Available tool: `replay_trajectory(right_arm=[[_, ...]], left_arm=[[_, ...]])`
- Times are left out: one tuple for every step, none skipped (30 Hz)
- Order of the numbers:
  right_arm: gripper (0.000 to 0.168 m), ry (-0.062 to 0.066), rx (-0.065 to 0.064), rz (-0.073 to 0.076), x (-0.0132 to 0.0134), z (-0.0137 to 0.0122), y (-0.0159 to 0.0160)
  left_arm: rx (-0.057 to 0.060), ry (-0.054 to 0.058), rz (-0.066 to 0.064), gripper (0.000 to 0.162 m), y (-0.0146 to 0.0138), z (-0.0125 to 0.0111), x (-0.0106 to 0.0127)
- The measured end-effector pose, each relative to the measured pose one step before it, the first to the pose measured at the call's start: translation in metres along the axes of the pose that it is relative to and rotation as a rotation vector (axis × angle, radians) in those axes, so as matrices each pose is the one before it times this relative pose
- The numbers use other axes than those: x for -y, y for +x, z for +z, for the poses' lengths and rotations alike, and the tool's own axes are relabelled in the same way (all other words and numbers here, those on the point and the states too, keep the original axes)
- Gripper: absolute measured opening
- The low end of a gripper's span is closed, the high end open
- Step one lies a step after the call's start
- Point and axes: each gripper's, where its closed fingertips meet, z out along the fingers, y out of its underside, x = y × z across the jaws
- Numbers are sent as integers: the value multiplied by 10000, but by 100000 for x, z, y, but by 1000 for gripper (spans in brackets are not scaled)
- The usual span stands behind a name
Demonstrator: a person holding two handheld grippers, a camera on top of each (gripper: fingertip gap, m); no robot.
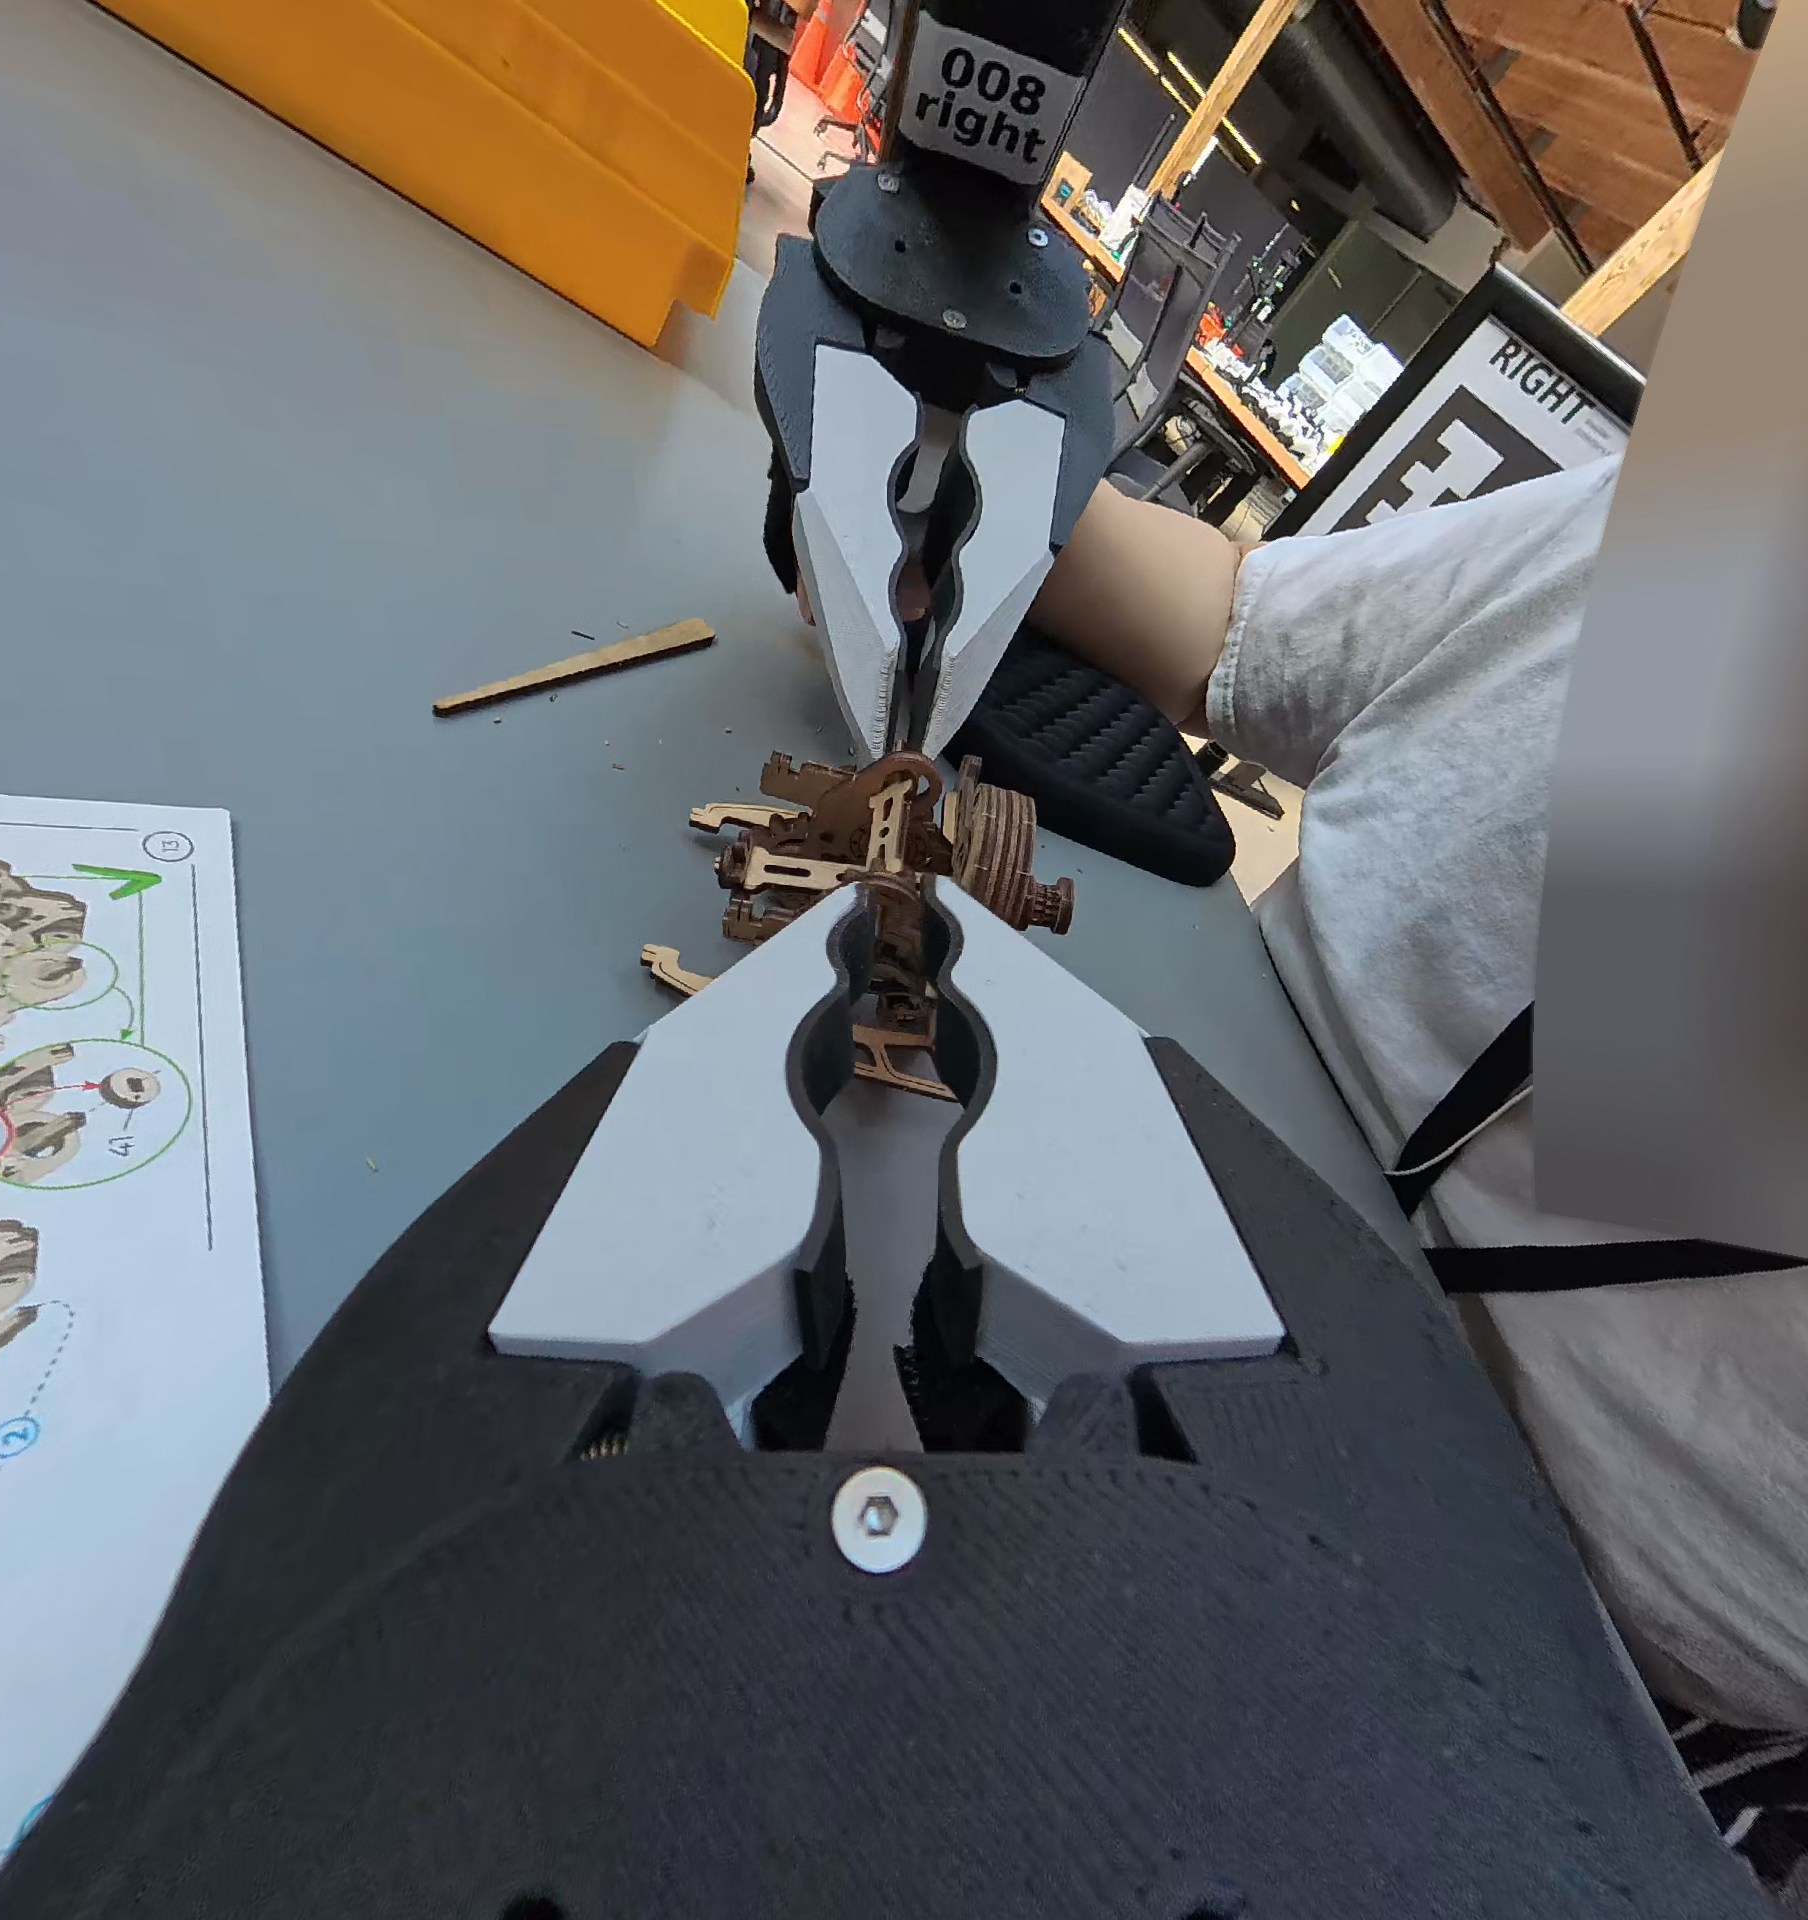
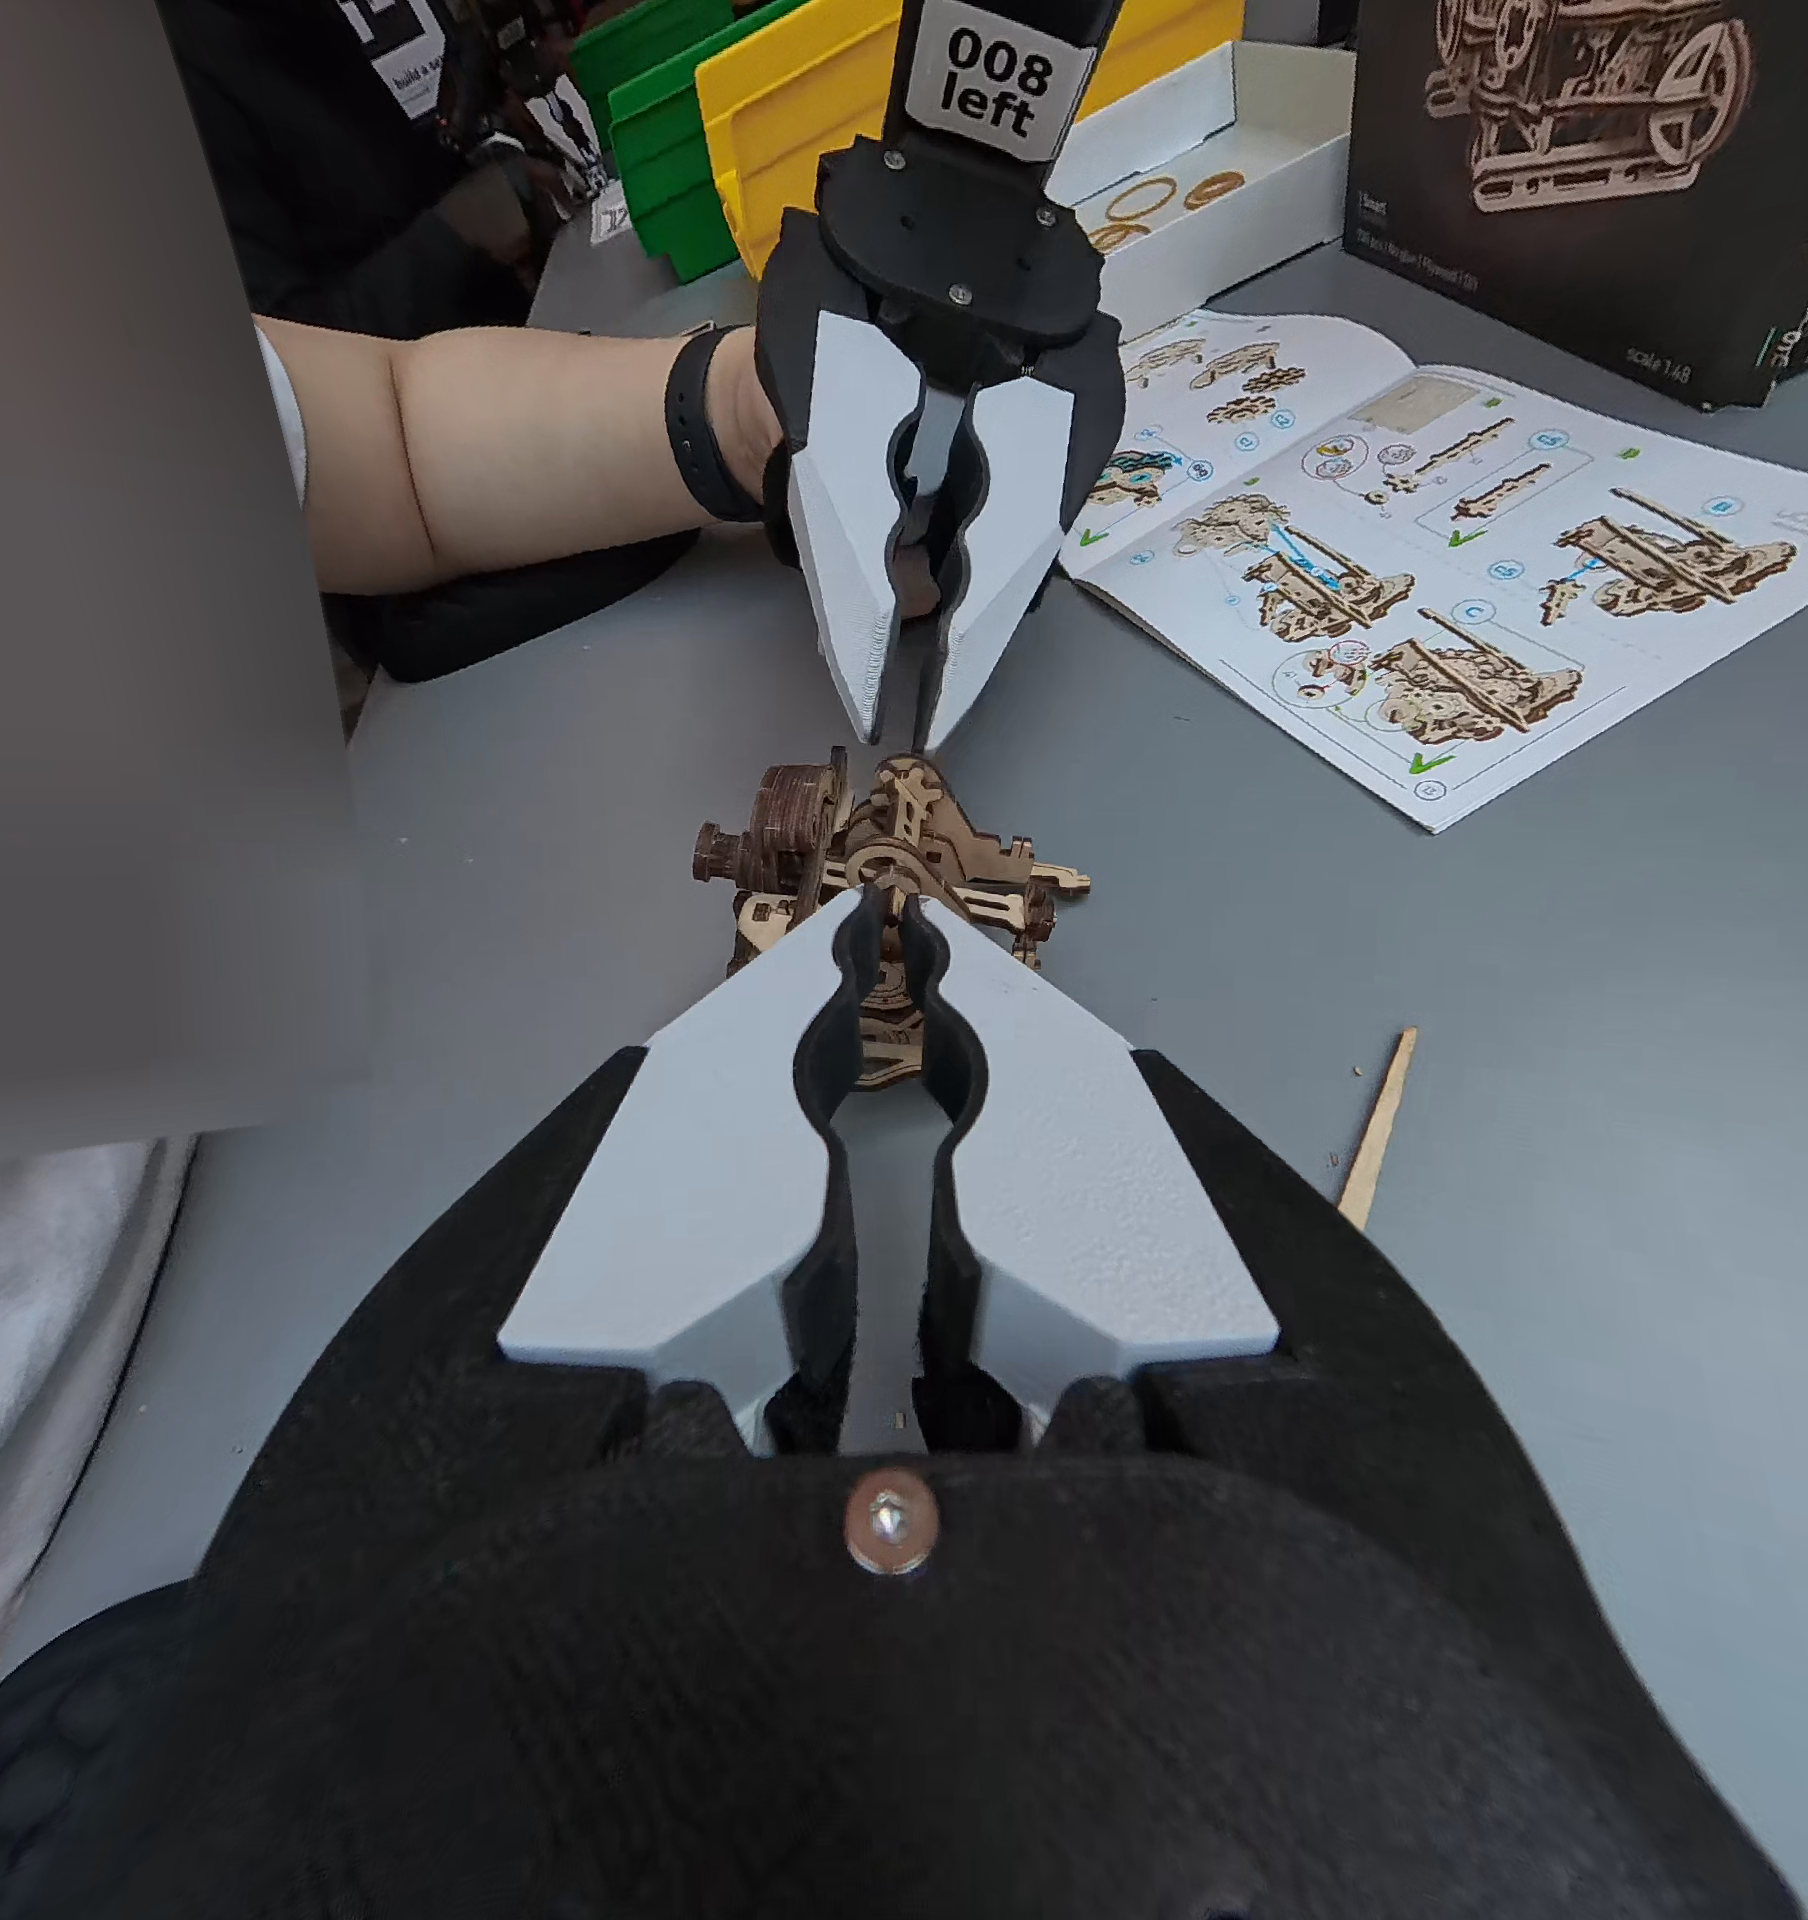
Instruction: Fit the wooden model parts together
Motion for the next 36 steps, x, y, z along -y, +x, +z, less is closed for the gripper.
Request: replay_trajectory(right_arm=[[1, 41, 93, 221, 26, -12, -9], [1, 10, 115, 236, -19, -22, -29], [1, 10, 85, 189, -22, 1, 28], [1, 41, 93, 127, -2, -20, -17], [1, 47, 62, 49, 36, -17, -14], [1, 22, 9, 12, 18, -14, 27], [1, 13, -5, 2, 24, -20, 17], [1, 15, -11, -18, 18, -9, 13], [1, 12, -22, -25, 8, 9, 27], [1, 15, -6, 11, 18, 18, 12], [1, 20, 4, 27, 9, 6, 17], [1, 28, 2, 15, 15, 8, 22], [1, 28, -11, 8, 15, 7, 45], [1, 14, -17, -7, 15, 6, 21], [1, 7, -38, -45, 13, 2, 19], [1, 1, -53, -72, 20, 4, 33], [1, -10, -40, -89, 8, 11, -7], [1, -6, -38, -100, 4, 5, -17], [1, -15, -25, -76, -5, 21, -14], [1, -18, -11, -60, -18, 13, -36], [1, -21, -10, -60, -24, 27, -31], [1, -16, -46, -68, -20, 35, 13], [1, -23, -43, -87, -18, 31, -11], [1, -36, -30, -88, -37, 5, -18], [1, -15, -27, -97, -6, -5, -18], [1, -15, -39, -75, -10, -19, 18], [1, -13, -32, -47, -4, -11, 21], [1, -2, -17, -36, 3, -13, 15], [1, 1, 7, -22, -5, 1, -16], [1, 13, 17, -2, 1, -8, -18], [1, 8, 12, 0, -10, -17, 17], [1, 13, 15, -1, 2, -21, 3], [1, 13, -2, -4, 4, -13, 23], [1, 5, 1, -1, -14, -6, 15], [1, 0, 0, -4, -2, -9, 7], [1, 2, -22, -21, -6, -7, 29]], left_arm=[[-34, 66, 48, 5, 71, -30, 94], [77, -48, 97, 5, -55, -6, -52], [63, -118, 218, 6, 43, -58, -128], [228, -122, 316, 5, -162, -163, -135], [377, -57, 352, 5, -373, -229, -47], [328, -10, 311, 6, -335, -235, -2], [204, -27, 211, 6, -194, -143, -33], [1, -23, 90, 6, 75, -6, -41], [-147, -8, -46, 6, 245, 113, -50], [-112, -28, -156, 8, 141, 165, -55], [-83, -34, -193, 9, 50, 143, -46], [-52, -41, -187, 10, -3, 102, -85], [19, -21, -155, 10, -107, 58, -49], [39, 24, -151, 10, -120, -3, 8], [22, 28, -187, 5, -105, 6, 1], [13, -12, -228, 0, -107, 39, -40], [-101, -50, -234, 0, 65, 105, -115], [-170, -45, -254, 0, 185, 149, -115], [-187, -27, -261, 0, 178, 129, -86], [-221, -7, -232, 0, 215, 95, -77], [-201, -12, -231, 0, 155, 40, -74], [-181, 22, -264, 0, 72, -30, -20], [-189, 74, -282, 2, 43, -91, 48], [-219, 78, -262, 2, 109, -123, 53], [-166, 54, -224, 1, 68, -120, 39], [-104, 65, -140, 1, 53, -115, 77], [-23, 40, -61, 1, -8, -44, 32], [50, -2, -9, 2, -69, 23, -18], [39, -4, 20, 3, -34, 74, -20], [19, 8, 11, 4, 3, 96, 0], [36, 31, -24, 3, -38, 60, 30], [17, 34, -53, 3, -38, 70, 27], [-16, 22, -64, 3, -3, 61, -16], [0, -6, -53, 3, -29, 37, -30], [78, 18, -20, 0, -119, -15, 42], [98, 66, 31, 0, -87, -45, 93]])
